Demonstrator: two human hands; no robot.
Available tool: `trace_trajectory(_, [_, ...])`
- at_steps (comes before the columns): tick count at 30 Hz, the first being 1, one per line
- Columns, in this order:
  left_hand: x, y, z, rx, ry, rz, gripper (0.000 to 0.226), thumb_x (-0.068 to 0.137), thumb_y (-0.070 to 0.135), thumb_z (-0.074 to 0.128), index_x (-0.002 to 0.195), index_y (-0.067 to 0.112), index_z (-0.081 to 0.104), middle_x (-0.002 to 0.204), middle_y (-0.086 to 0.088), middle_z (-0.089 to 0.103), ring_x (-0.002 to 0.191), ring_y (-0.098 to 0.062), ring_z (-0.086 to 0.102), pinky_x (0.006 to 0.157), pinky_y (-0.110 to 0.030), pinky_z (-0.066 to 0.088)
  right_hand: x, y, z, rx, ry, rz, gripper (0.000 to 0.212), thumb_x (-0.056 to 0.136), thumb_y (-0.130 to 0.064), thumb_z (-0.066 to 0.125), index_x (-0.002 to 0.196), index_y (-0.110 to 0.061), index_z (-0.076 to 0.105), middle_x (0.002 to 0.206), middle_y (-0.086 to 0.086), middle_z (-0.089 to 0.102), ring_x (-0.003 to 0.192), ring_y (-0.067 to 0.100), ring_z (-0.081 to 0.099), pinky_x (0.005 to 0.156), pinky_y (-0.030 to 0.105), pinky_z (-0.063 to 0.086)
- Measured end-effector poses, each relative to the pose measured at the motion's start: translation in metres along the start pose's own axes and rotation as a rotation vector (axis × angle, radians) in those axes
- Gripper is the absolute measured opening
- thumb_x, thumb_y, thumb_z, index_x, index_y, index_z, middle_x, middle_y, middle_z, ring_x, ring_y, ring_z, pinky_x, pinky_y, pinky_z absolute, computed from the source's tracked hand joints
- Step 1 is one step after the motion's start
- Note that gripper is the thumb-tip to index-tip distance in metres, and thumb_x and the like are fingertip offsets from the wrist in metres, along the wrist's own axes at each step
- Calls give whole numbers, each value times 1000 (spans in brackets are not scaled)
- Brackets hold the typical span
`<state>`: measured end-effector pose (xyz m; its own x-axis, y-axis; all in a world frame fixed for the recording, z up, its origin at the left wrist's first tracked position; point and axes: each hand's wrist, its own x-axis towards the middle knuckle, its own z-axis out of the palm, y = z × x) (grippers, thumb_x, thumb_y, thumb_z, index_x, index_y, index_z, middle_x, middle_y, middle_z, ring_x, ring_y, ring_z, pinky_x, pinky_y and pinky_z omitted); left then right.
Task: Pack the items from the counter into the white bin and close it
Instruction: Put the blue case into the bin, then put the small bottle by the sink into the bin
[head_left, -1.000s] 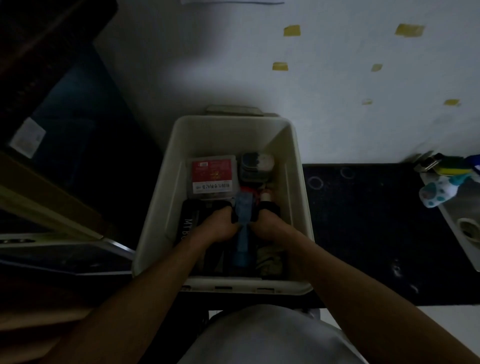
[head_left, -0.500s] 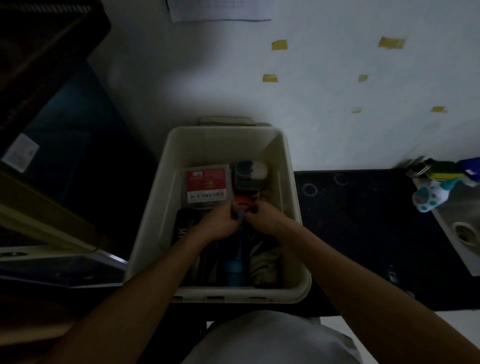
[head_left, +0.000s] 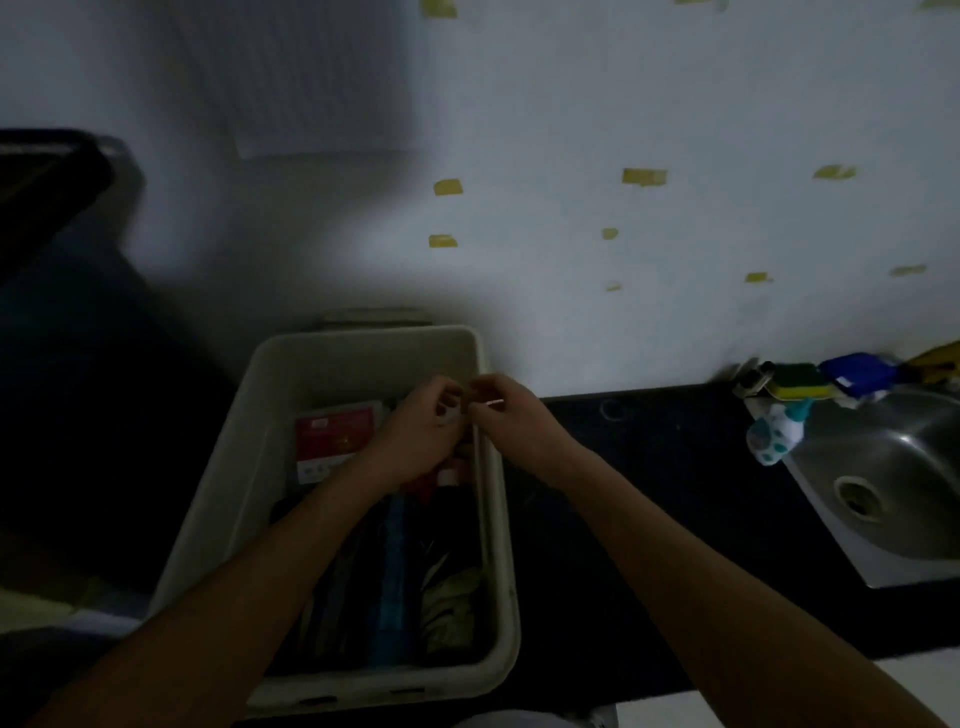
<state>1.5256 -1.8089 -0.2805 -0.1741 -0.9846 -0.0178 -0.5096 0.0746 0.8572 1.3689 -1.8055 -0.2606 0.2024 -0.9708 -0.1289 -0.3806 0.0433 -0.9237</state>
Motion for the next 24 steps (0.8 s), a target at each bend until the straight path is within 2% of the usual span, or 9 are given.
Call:
trace_trajectory(2, [13, 18, 10, 58, 17, 29, 19, 91, 18, 60, 109, 22, 56, 105, 2, 63, 96, -14, 61, 84, -31, 50, -2, 4, -25, 17, 19, 8, 41, 94, -22, 56, 134, -16, 51, 119, 0, 62, 103, 13, 62, 79, 24, 50])
trace_trajectory(7, [43, 56, 51, 139, -49, 65, 34, 93, 21, 58, 127, 18, 52, 126, 1, 53, 114, -12, 50, 92, -24, 38, -10, 27, -86, 40, 130, 44, 42, 95, -17, 53, 137, -16, 49, 122, 0, 58, 105, 13, 59, 80, 25, 50])
trace_trajectory(12, [65, 85, 112, 207, -123, 130, 38, 92, 25, 58, 129, 23, 51, 131, 6, 51, 113, -7, 47, 90, -20, 36, -23, 65, -148, 31, 209, 97, 42, 96, -19, 54, 138, -20, 48, 121, -5, 57, 103, 7, 58, 66, 11, 45])
trace_trajectory(16, [80, 104, 163, 205, -211, 174, 35, 93, 30, 57, 127, 29, 48, 127, 9, 50, 112, -5, 47, 87, -20, 38, -34, 100, -193, 42, 274, 149, 46, 94, -19, 56, 138, -17, 47, 127, 3, 59, 109, 13, 59, 80, 18, 48])
trace_trajectory(18, [85, 112, 182, 219, -227, 212, 34, 94, 33, 57, 126, 29, 49, 119, 12, 49, 107, -4, 48, 79, -13, 36, -37, 113, -210, 7, 297, 160, 46, 93, -18, 56, 139, -16, 48, 129, 3, 59, 109, 10, 57, 80, 16, 44])
trace_trajectory(20, [94, 122, 210, 224, -250, 241, 33, 93, 36, 58, 124, 27, 50, 115, 12, 50, 105, -6, 51, 76, -9, 37, -41, 130, -232, -21, 328, 183, 46, 93, -16, 55, 138, -13, 48, 132, 5, 57, 110, 9, 54, 85, 20, 42])
trace_trajectory(22, [102, 128, 239, 238, -289, 261, 36, 93, 35, 59, 126, 23, 50, 122, 6, 54, 112, -11, 53, 86, -17, 42, -46, 149, -251, -32, 368, 224, 46, 93, -14, 55, 139, -11, 48, 134, 7, 56, 111, 12, 53, 92, 26, 44])
trace_trajectory(24, [109, 132, 268, 266, -319, 253, 40, 94, 34, 59, 130, 21, 49, 131, 2, 53, 121, -13, 50, 96, -25, 40, -50, 170, -272, -44, 402, 262, 45, 93, -13, 54, 138, -11, 47, 136, 8, 55, 110, 11, 52, 94, 26, 44])
